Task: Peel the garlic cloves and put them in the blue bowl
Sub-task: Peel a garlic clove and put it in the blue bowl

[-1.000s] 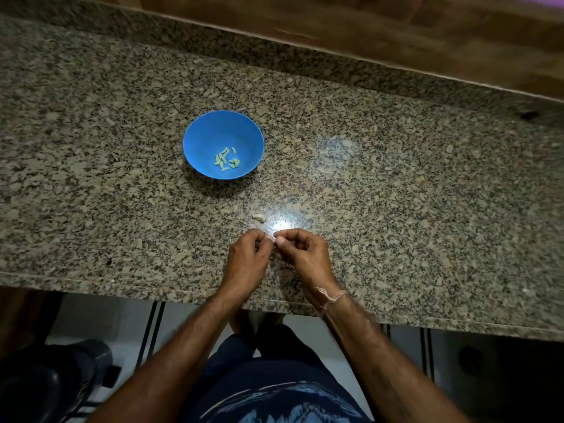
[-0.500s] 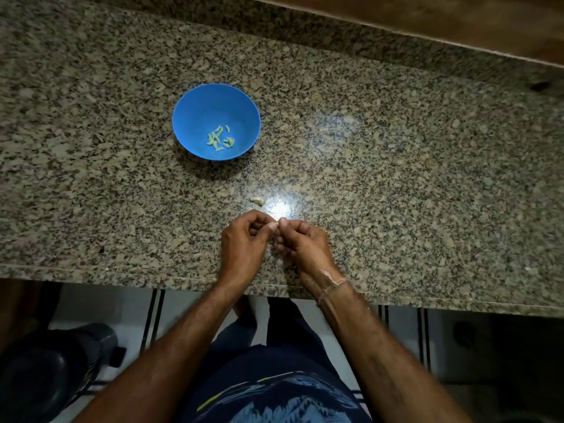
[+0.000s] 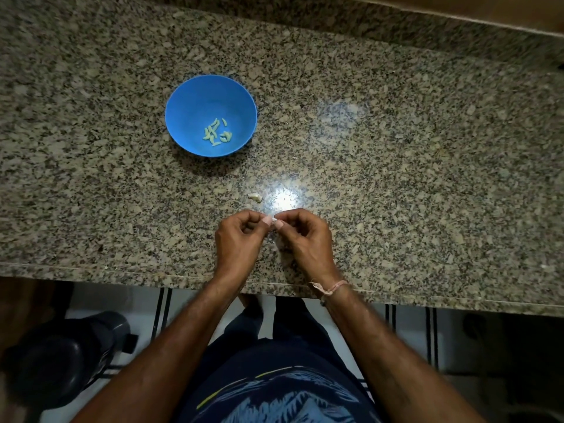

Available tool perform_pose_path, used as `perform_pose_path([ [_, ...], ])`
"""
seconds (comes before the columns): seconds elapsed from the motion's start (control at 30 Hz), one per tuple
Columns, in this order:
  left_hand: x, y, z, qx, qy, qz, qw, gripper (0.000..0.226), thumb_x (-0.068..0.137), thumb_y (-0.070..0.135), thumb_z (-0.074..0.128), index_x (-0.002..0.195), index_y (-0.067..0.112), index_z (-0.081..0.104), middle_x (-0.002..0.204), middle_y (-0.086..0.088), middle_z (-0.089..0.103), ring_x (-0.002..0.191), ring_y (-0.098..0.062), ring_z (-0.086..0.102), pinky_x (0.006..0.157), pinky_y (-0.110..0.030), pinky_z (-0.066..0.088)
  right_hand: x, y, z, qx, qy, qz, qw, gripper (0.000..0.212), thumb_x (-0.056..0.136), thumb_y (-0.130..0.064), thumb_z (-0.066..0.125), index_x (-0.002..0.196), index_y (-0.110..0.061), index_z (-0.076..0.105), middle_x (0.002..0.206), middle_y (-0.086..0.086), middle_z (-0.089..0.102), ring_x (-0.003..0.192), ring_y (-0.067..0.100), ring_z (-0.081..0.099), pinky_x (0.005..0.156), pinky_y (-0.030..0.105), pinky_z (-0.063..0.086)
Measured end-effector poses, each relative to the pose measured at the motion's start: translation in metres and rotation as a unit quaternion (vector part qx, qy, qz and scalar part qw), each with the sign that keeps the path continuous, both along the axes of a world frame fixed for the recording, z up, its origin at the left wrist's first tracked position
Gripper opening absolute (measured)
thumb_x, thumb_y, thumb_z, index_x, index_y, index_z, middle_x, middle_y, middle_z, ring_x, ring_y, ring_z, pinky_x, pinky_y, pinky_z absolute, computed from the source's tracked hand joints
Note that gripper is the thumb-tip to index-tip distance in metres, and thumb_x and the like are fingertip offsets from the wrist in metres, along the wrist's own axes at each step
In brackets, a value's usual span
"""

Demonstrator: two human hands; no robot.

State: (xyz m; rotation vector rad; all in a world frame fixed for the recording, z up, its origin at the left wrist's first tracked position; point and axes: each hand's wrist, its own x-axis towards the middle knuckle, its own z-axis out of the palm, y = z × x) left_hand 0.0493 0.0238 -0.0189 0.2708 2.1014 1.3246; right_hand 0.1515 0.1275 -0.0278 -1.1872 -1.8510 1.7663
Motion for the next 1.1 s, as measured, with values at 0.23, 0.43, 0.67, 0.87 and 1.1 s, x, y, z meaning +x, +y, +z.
perform_pose_path([
  [0.23, 0.006, -0.002, 0.0, -0.019, 0.071, -0.052, 0.996, 0.009, 0.095, 0.029, 0.075, 0.097, 0.021, 0.074, 0.086, 0.01, 0.073, 0.08, -0.002, 0.068, 0.07, -0.018, 0.057, 0.004, 0.001, -0.001, 0.018, -0.014, 0.026, 0.999, 0.008, 0.096, -0.014, 0.073, 0.101, -0.008, 0.076, 0.097, 0.0, 0.076, 0.09, 0.011, 0.073, 0.082, 0.025, 0.06],
  [0.43, 0.007, -0.002, 0.004, -0.03, 0.157, -0.098, 0.982, 0.001, 0.097, 0.021, 0.071, 0.096, 0.02, 0.07, 0.086, 0.015, 0.068, 0.084, 0.006, 0.064, 0.066, -0.004, 0.045, -0.001, -0.008, 0.0, -0.159, -0.012, -0.036, 0.987, 0.016, 0.101, -0.018, 0.067, 0.103, -0.002, 0.07, 0.092, 0.023, 0.072, 0.073, 0.025, 0.065, 0.063, 0.038, 0.057],
  [0.67, 0.006, -0.006, 0.001, -0.038, 0.167, -0.094, 0.981, 0.004, 0.097, 0.017, 0.07, 0.093, 0.018, 0.069, 0.085, 0.012, 0.068, 0.081, 0.0, 0.063, 0.066, -0.007, 0.044, -0.004, -0.008, -0.001, -0.285, -0.004, -0.069, 0.956, 0.018, 0.101, -0.015, 0.066, 0.106, 0.001, 0.07, 0.088, 0.016, 0.072, 0.069, 0.019, 0.065, 0.062, 0.03, 0.053],
  [0.87, 0.009, -0.008, 0.004, -0.042, 0.163, -0.085, 0.982, 0.003, 0.097, 0.013, 0.07, 0.098, 0.015, 0.072, 0.088, 0.007, 0.069, 0.079, 0.004, 0.061, 0.066, -0.005, 0.044, 0.003, -0.001, 0.0, -0.014, -0.011, 0.056, 0.998, 0.024, 0.094, -0.001, 0.07, 0.114, -0.012, 0.073, 0.109, -0.001, 0.075, 0.1, 0.01, 0.072, 0.084, 0.022, 0.059],
  [1.1, 0.007, -0.005, 0.007, -0.057, 0.223, -0.121, 0.965, 0.003, 0.097, 0.012, 0.07, 0.096, 0.015, 0.069, 0.089, 0.007, 0.068, 0.081, -0.009, 0.062, 0.067, -0.014, 0.045, 0.002, -0.003, 0.002, 0.071, 0.011, 0.053, 0.996, 0.01, 0.09, -0.017, 0.081, 0.093, -0.013, 0.073, 0.082, -0.001, 0.074, 0.073, 0.021, 0.072, 0.066, 0.039, 0.063],
])
